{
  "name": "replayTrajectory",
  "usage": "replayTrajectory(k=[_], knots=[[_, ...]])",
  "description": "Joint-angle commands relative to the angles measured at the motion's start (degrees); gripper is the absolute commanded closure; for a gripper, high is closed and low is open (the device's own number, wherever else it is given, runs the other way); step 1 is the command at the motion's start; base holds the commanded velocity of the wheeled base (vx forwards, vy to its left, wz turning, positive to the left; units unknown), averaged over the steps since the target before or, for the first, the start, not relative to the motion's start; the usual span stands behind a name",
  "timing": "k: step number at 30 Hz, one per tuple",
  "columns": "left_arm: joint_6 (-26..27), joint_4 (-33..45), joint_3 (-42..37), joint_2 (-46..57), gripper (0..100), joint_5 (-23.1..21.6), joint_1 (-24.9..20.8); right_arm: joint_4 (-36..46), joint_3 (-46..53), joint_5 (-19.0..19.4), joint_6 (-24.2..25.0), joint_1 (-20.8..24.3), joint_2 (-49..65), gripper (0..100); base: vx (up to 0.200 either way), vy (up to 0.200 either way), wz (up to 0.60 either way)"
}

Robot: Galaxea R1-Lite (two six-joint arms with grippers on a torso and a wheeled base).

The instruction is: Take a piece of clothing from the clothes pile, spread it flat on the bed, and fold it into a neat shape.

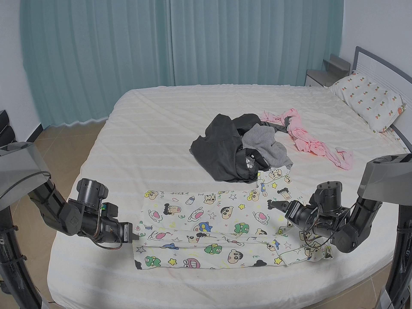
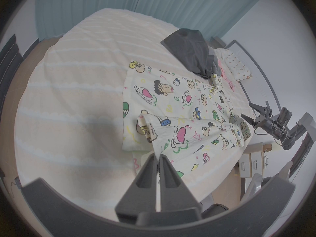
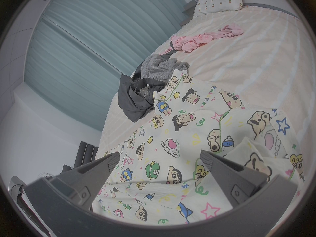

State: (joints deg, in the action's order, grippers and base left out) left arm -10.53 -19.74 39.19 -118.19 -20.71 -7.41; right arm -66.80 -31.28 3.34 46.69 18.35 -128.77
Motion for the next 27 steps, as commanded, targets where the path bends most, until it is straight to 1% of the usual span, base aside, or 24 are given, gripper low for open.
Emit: replayTrajectory(k=[1,5,16,17,20,24,25,26,27], knots=[[0.0,5.8,3.4,4.0,100,0.9,-0.1,0.0,0.0,0.1,0.1,0.0,-0.2,0,0.0,0.0,0.0],[0.0,6.7,4.2,2.9,100,3.3,-0.1,0.0,0.0,0.1,0.0,0.0,-0.2,0,0.0,0.0,0.0],[-0.5,5.1,7.6,-4.9,100,4.0,-0.5,-0.1,-0.2,0.0,0.1,-0.2,-0.1,0,0.0,0.0,0.0],[-0.7,5.0,7.6,-5.5,0,4.5,-0.5,-0.1,-0.2,-0.1,0.0,-0.4,0.0,0,0.0,0.0,0.0],[-1.5,4.7,7.6,-6.3,0,4.9,-0.5,0.0,0.1,0.0,-1.1,-1.9,1.0,0,0.0,0.0,0.0],[-2.1,3.3,6.9,-6.3,0,4.8,-0.1,1.2,1.0,0.4,-7.1,-5.9,3.2,0,0.0,0.0,0.0],[-2.2,3.2,6.9,-6.3,0,4.8,-0.1,1.2,1.0,0.4,-7.7,-6.1,3.2,0,0.0,0.0,0.0],[-2.8,2.4,6.7,-6.2,0,4.7,0.1,1.7,1.7,0.4,-10.3,-7.6,3.2,0,0.0,0.0,0.0],[-3.0,2.3,6.6,-6.2,0,4.7,0.1,1.8,1.8,0.5,-10.7,-7.8,3.2,0,0.0,0.0,0.0]])
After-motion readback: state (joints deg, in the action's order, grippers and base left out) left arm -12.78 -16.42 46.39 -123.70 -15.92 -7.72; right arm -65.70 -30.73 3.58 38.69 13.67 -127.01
